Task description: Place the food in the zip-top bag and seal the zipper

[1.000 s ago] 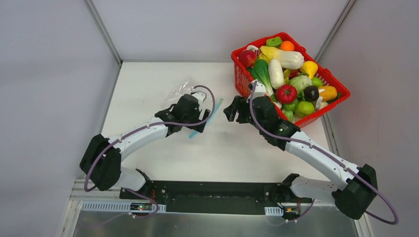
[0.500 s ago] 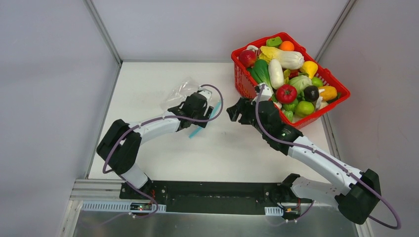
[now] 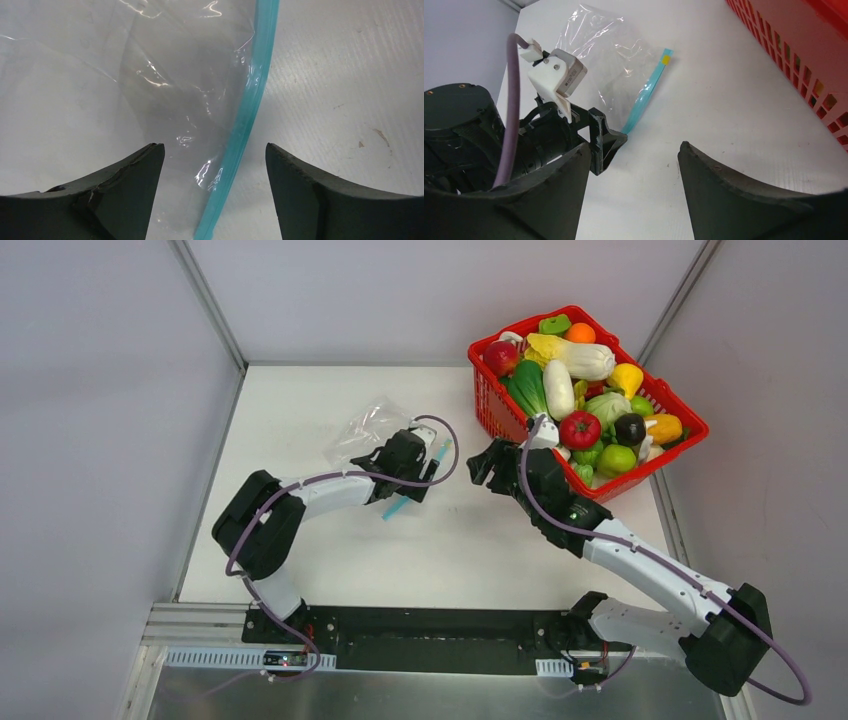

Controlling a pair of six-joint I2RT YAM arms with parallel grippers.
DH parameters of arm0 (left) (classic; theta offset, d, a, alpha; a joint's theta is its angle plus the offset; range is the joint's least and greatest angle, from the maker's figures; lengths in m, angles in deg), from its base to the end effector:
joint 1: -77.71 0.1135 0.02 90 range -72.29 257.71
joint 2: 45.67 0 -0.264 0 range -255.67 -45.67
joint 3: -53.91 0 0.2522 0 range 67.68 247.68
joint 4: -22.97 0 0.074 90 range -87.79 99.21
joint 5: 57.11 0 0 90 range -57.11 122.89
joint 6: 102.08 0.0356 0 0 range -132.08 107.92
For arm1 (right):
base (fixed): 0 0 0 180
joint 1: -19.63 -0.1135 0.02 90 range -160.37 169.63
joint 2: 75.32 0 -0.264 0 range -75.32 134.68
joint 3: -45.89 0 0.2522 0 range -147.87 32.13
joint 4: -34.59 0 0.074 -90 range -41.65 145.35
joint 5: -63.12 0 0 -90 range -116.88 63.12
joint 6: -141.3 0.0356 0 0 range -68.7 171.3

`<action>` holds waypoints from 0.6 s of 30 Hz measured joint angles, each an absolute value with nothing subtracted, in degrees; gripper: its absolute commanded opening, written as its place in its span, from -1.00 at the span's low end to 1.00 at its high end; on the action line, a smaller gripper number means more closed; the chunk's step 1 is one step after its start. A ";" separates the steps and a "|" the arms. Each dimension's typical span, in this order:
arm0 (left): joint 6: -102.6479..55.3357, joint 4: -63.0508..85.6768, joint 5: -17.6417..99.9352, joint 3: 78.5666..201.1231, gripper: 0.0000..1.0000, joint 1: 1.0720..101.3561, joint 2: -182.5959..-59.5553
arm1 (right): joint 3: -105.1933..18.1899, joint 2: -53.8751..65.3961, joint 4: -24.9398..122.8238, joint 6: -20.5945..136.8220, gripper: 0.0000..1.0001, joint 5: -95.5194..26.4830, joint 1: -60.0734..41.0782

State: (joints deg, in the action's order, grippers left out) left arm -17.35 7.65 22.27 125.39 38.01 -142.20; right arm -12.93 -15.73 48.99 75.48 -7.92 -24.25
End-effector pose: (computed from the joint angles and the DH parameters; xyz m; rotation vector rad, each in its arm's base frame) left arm 0.2824 -0.2259 0.1984 0.5779 2.1944 -0.2062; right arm 0.1828 0.1597 0.3096 -0.0831 1.8520 0.5328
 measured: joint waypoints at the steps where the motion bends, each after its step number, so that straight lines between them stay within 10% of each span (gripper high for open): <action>1: -17.44 7.89 22.36 125.45 0.48 38.01 -142.92 | -12.79 -15.73 48.99 75.81 0.37 -7.35 -24.23; 13: -19.54 8.06 21.79 125.37 -0.24 38.01 -145.11 | -10.41 -16.75 48.97 78.28 0.37 -3.63 -24.23; 18: -20.00 8.13 21.77 125.04 -0.02 38.01 -145.11 | -10.28 -16.75 48.93 78.83 0.37 -3.63 -24.23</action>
State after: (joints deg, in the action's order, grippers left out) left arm -20.00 8.13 21.77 125.04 38.01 -145.11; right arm -10.28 -16.75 48.93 78.83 -3.63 -24.23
